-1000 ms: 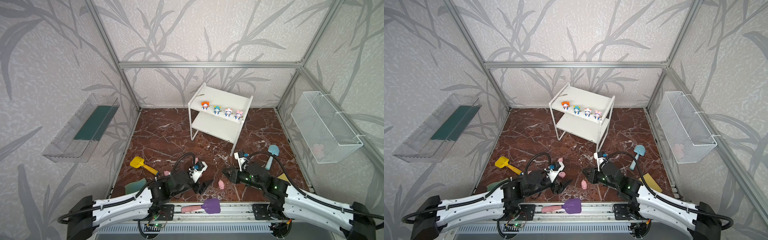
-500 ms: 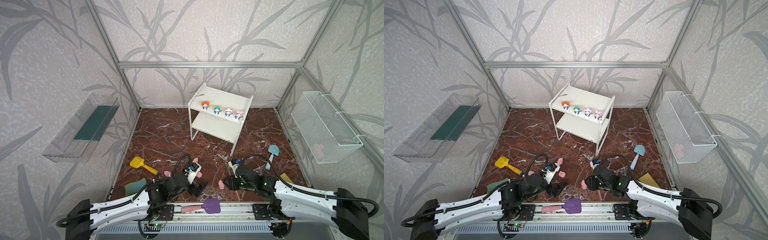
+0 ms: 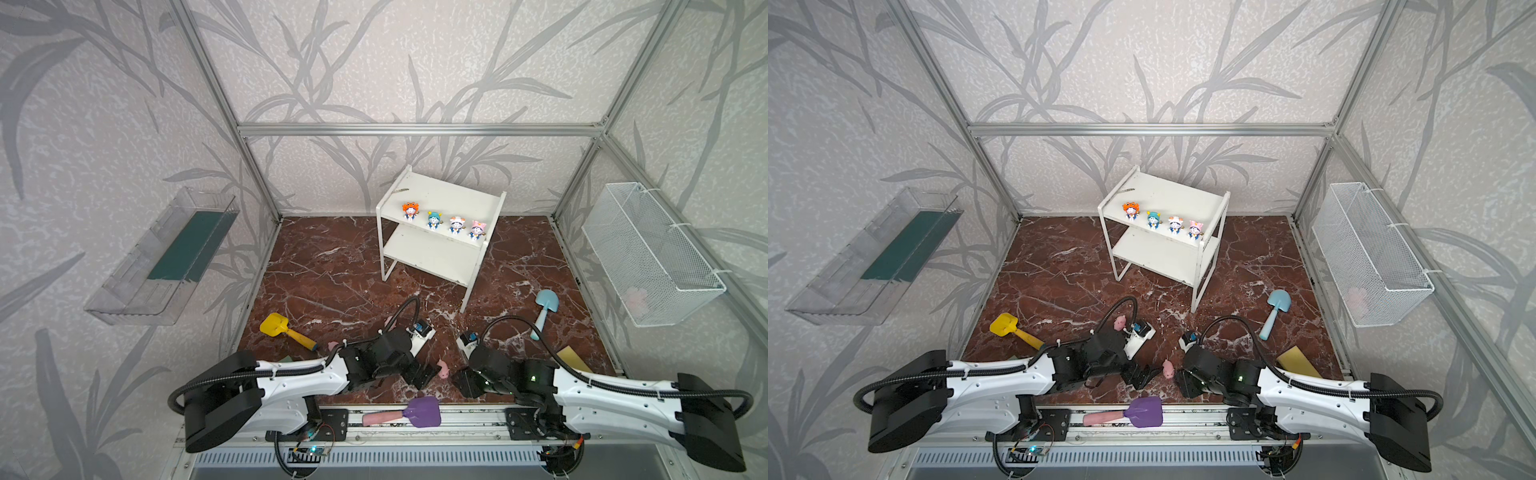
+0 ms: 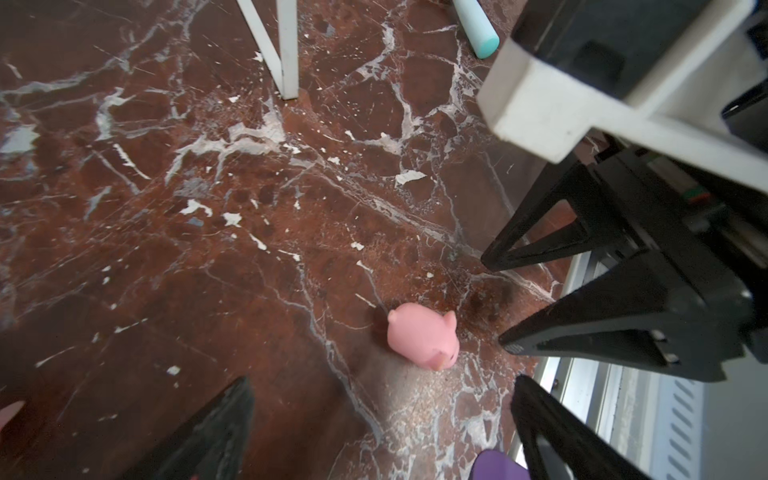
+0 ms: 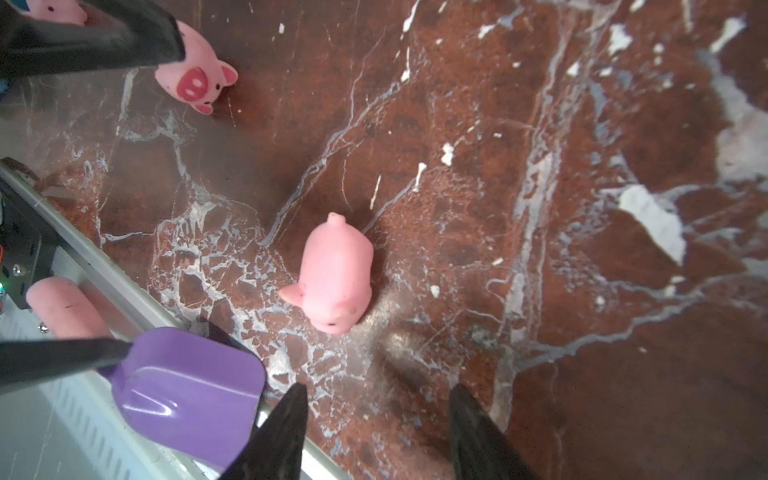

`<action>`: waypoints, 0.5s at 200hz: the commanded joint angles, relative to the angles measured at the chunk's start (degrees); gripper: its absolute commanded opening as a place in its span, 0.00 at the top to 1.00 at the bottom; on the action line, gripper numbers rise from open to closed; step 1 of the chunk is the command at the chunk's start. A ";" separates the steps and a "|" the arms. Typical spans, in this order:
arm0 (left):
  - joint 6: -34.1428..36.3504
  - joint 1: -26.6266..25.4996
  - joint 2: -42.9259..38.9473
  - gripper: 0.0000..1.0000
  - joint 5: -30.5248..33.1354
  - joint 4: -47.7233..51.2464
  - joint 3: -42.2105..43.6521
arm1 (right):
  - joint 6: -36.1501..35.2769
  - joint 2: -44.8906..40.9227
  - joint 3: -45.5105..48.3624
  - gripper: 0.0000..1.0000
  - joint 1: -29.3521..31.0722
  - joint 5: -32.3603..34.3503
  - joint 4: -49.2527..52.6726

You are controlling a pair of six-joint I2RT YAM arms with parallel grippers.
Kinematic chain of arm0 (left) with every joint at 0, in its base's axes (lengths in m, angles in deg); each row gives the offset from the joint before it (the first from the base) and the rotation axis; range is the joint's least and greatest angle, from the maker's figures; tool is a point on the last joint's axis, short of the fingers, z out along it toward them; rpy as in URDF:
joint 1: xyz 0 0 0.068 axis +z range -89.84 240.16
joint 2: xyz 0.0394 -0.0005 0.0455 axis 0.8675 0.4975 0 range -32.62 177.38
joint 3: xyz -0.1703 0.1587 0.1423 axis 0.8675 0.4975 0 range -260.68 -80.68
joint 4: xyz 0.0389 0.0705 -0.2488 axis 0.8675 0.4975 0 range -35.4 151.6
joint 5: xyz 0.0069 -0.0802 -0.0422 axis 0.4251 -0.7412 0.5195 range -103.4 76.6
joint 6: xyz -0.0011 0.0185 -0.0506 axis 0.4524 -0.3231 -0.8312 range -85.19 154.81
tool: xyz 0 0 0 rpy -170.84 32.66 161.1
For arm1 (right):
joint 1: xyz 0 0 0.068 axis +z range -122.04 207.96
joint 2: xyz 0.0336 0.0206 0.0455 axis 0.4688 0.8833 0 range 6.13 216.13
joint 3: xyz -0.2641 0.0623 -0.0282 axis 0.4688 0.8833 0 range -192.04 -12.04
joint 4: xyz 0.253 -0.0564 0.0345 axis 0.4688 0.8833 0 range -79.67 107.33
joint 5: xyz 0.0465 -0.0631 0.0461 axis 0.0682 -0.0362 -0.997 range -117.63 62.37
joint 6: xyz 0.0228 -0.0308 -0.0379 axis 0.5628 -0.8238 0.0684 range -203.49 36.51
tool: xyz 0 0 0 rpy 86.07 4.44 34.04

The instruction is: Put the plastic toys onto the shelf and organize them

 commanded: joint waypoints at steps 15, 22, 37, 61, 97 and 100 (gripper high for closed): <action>-3.97 -0.06 2.15 0.01 -4.30 -3.92 -0.13 | 1.22 -3.15 1.66 0.47 0.38 7.55 4.17; -4.79 -0.17 2.14 0.01 -3.93 -4.39 0.33 | 1.06 -3.25 1.89 0.47 0.36 8.37 3.85; -6.17 -0.25 2.12 0.01 -3.31 -4.48 1.02 | 0.47 -2.50 1.99 0.47 0.36 9.39 2.87; -6.78 -1.10 2.39 0.01 -2.56 -3.85 1.67 | -0.68 1.72 1.31 0.47 0.41 9.40 0.05; -8.18 -1.85 0.79 0.01 -1.16 -0.15 2.61 | -2.76 11.35 -2.47 0.49 0.47 4.61 -4.00; -8.33 -1.82 0.54 0.01 -1.00 -0.02 2.84 | -2.81 12.09 -2.72 0.49 0.50 4.20 -4.55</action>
